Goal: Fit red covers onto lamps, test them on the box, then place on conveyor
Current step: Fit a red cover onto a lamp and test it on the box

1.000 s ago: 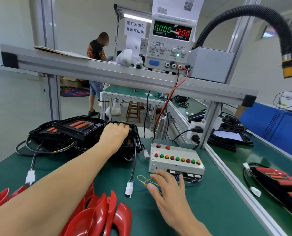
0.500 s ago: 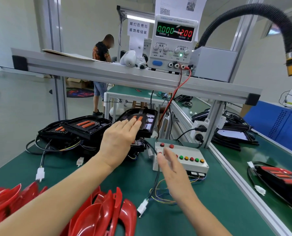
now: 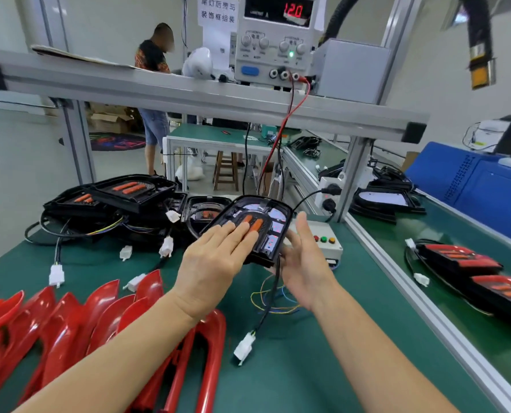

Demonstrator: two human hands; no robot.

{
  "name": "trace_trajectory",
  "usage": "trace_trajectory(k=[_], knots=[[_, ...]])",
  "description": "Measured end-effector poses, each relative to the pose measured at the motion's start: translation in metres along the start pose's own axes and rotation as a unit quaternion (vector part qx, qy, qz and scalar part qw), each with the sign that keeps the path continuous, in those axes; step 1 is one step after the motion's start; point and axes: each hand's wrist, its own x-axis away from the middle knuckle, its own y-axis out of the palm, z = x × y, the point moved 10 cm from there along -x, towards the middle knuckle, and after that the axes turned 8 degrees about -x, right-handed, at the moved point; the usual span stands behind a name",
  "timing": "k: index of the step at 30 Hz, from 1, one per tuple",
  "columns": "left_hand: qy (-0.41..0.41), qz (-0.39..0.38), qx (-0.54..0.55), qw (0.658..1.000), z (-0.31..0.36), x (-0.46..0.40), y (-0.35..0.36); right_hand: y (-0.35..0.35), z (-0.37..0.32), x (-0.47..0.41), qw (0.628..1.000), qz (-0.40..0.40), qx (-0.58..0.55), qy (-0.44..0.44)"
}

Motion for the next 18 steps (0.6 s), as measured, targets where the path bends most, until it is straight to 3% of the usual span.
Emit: trace_trajectory(k=[7, 11, 13, 15, 18], knots=[[0.037, 0.016, 0.037, 0.998, 0.028, -0.006, -0.011, -0.024, -0.001, 0.007, 0.989, 0.064, -0.132, -0.025], [-0.121, -0.029, 0.114, 0.986, 0.008, 0.007, -0.011, -0.049, -0.011, 0.012, 0.98, 0.114, -0.149, -0.064], [-0.152, -0.164, 0.129, 0.966, 0.015, 0.02, 0.012, -0.061, -0.016, 0.017, 0.975, 0.13, -0.163, -0.077], [-0.148, -0.339, 0.144, 0.918, 0.033, 0.045, 0.047, -0.07, -0.019, 0.022, 0.97, 0.143, -0.18, -0.083], [-0.113, -0.428, 0.195, 0.875, 0.061, 0.064, 0.067, -0.08, -0.018, 0.028, 0.966, 0.151, -0.195, -0.083]])
